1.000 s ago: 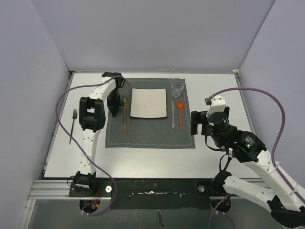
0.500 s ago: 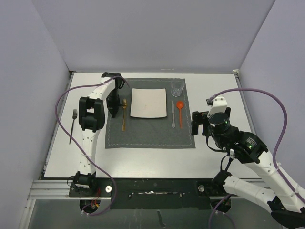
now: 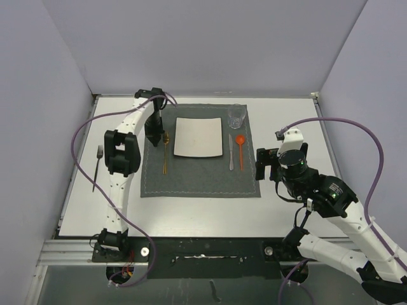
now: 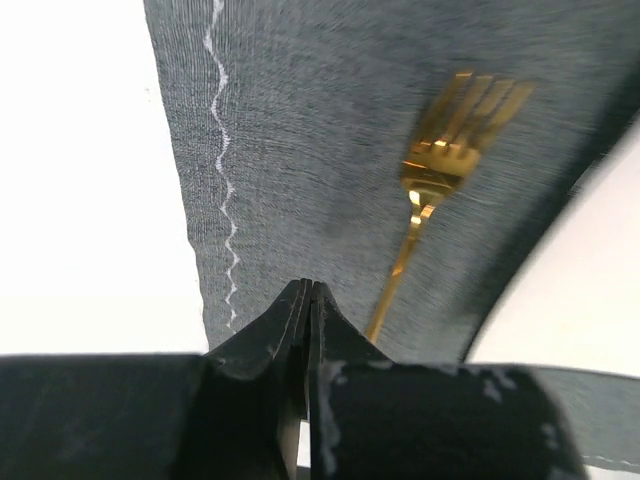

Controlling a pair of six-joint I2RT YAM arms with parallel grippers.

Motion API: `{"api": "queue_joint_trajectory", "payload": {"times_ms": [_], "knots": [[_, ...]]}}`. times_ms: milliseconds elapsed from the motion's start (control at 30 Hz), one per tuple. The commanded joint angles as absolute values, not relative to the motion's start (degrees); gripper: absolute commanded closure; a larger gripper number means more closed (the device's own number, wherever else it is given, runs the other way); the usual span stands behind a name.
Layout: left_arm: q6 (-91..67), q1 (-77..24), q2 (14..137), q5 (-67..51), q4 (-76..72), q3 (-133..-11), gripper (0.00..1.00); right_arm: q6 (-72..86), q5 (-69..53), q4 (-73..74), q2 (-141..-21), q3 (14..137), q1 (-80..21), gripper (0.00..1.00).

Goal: Set the dinner table for one person
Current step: Pick up the fork at the center of the board.

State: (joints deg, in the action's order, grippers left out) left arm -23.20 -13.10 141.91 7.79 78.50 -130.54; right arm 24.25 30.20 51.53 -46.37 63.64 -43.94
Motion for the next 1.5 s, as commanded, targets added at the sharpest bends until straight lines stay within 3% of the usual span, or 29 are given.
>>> {"api": "queue_joint_trajectory", "payload": {"times_ms": [0, 67, 133, 200, 267, 467, 667, 867, 1167, 1467], "knots": [[-20.8, -13.6, 129.5, 6.6, 77.0, -140.2, 1.00, 23.8, 31.1, 49.7, -45.9, 66.2, -44.2, 0.02], [-20.1, -13.4, 130.7, 7.9, 81.3, -146.1, 0.95, 23.6, 30.7, 49.0, -46.1, 66.0, -44.2, 0.02], [-19.6, -13.0, 132.9, 10.5, 84.7, -150.6, 0.84, 23.6, 30.4, 48.5, -46.4, 65.8, -44.2, 0.02], [-19.6, -12.7, 133.2, 12.8, 85.4, -150.2, 0.71, 23.6, 30.3, 48.1, -46.6, 65.6, -44.2, 0.02], [-20.4, -12.2, 132.1, 15.0, 84.5, -146.8, 0.66, 23.6, 29.9, 47.8, -46.8, 65.4, -44.3, 0.02], [-22.0, -6.4, 126.2, 15.6, 77.5, -130.2, 0.61, 23.2, 30.0, 48.4, -46.4, 65.7, -44.2, 0.02], [-13.8, -3.5, 119.7, 17.0, 71.9, -115.5, 0.53, 23.5, 30.0, 46.5, -44.8, 63.1, -44.2, 0.02], [-8.0, -2.5, 115.4, 20.6, 71.8, -108.8, 0.51, 23.9, 28.6, 43.2, -44.9, 60.4, -44.2, 0.02], [-4.8, 5.0, 102.3, 10.6, 62.9, -94.9, 0.50, 23.3, 24.7, 40.5, -44.6, 57.9, -44.2, 0.02], [-3.9, 11.1, 101.9, 5.5, 58.7, -88.9, 0.51, 23.1, 21.8, 38.1, -44.6, 55.0, -44.2, 0.02]]}}
